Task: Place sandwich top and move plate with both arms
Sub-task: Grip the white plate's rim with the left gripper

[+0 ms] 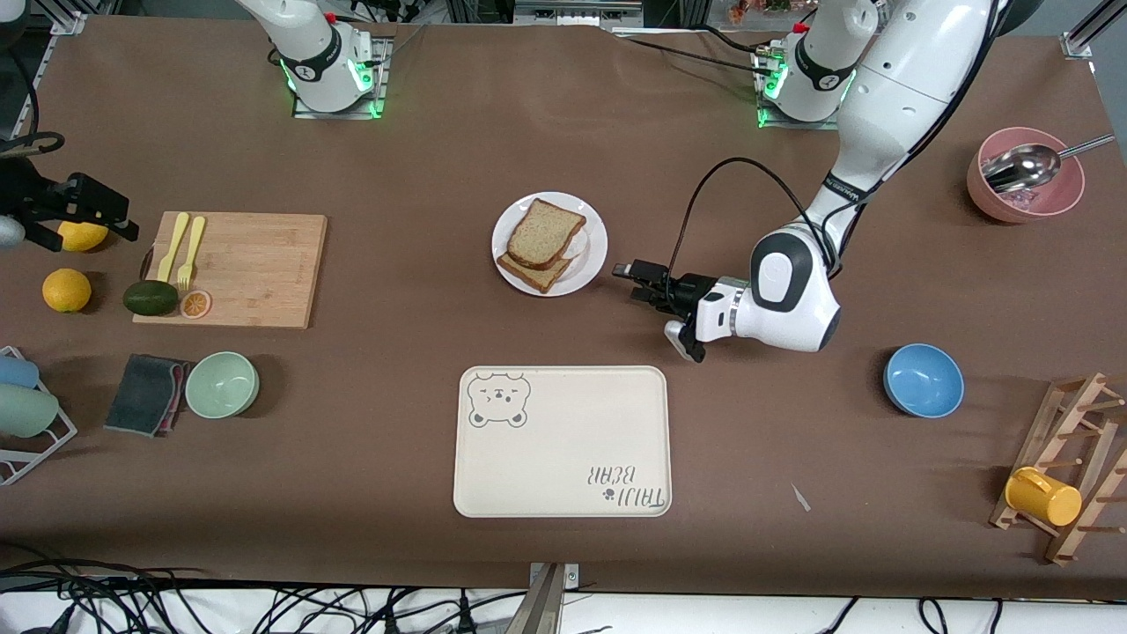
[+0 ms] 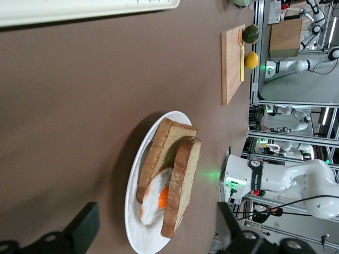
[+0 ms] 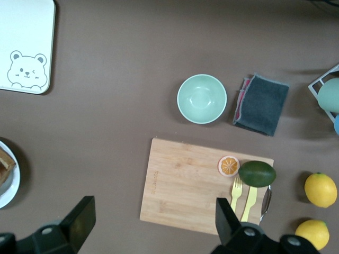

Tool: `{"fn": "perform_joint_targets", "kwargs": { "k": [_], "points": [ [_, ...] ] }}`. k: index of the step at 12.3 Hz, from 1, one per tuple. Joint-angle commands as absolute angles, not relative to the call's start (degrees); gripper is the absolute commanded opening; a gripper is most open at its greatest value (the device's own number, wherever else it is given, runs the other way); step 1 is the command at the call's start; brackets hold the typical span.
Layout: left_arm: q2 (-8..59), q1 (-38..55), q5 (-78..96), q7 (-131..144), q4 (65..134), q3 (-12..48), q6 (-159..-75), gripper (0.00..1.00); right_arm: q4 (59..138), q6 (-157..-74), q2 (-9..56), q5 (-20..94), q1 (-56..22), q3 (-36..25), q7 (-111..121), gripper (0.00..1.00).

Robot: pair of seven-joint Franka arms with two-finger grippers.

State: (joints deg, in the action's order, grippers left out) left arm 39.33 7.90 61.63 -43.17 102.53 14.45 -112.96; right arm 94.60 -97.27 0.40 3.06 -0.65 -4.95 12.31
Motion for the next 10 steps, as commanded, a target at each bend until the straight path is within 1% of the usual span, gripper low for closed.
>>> {"fn": "perform_joint_targets", "kwargs": {
  "k": [1, 2, 3, 6, 10],
  "points": [
    [39.72, 8.00, 63.98, -49.81, 104.41, 14.50, -113.11, 0.99, 96.50, -96.24, -3.42, 1.76, 0.70, -3.78, 11.25, 1.00],
    [39.81, 8.35, 64.77, -50.09, 104.41, 14.59, -113.29, 0.95, 96.50, -94.85, -4.04, 1.76, 1.05, -3.87, 11.16, 1.00],
    [39.90, 8.52, 65.38, -50.10, 104.85, 14.59, -113.29, 0.94, 96.33, -94.05, -4.22, 1.67, 1.66, -3.87, 11.16, 1.00],
    [40.08, 8.53, 65.30, -50.19, 106.34, 14.68, -113.47, 0.94, 95.54, -92.64, -3.78, 1.93, 1.76, -4.13, 10.90, 1.00],
    [40.95, 10.90, 66.27, -53.06, 106.87, 14.77, -113.56, 0.95, 94.31, -92.64, -3.25, 1.76, 1.49, -3.60, 10.81, 1.00]
  ]
}}
